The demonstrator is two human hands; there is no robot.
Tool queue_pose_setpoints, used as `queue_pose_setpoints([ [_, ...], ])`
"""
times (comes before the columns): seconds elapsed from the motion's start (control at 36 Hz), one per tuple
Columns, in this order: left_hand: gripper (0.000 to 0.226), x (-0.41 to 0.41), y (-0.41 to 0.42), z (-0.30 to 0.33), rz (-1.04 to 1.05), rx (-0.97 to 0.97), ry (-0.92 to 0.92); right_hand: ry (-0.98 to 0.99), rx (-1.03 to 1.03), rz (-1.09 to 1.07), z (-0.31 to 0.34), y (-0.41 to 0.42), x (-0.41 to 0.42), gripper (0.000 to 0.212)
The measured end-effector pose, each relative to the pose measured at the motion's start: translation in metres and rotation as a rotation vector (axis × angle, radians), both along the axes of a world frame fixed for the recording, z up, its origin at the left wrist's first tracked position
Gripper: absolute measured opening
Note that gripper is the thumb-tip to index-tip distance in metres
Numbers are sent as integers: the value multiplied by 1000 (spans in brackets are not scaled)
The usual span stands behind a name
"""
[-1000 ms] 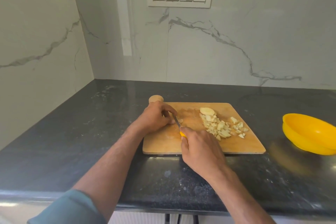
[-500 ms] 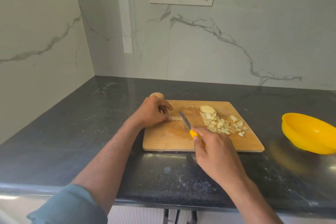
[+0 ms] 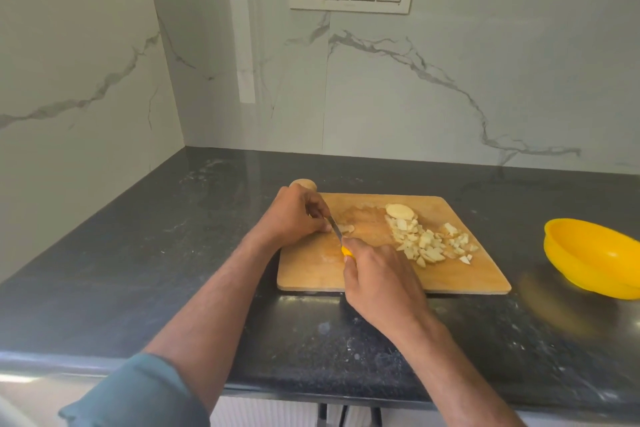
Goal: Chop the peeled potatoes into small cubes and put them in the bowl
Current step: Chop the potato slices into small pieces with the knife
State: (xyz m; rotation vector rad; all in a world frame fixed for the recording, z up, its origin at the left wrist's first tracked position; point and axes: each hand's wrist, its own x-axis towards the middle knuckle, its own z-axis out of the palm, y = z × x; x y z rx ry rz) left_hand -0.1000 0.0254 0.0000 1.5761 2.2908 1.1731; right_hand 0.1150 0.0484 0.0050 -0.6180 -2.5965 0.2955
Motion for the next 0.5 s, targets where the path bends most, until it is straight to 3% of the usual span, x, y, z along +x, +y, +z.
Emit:
queue_pose_setpoints([
  [0.28,16,1,0,-1,26,-12,-28,9,-46,59,-7,0,21,40],
  [0.5,18,-3,-3,0,31,-8,-67,138,-74,-11,-1,2,30,33],
])
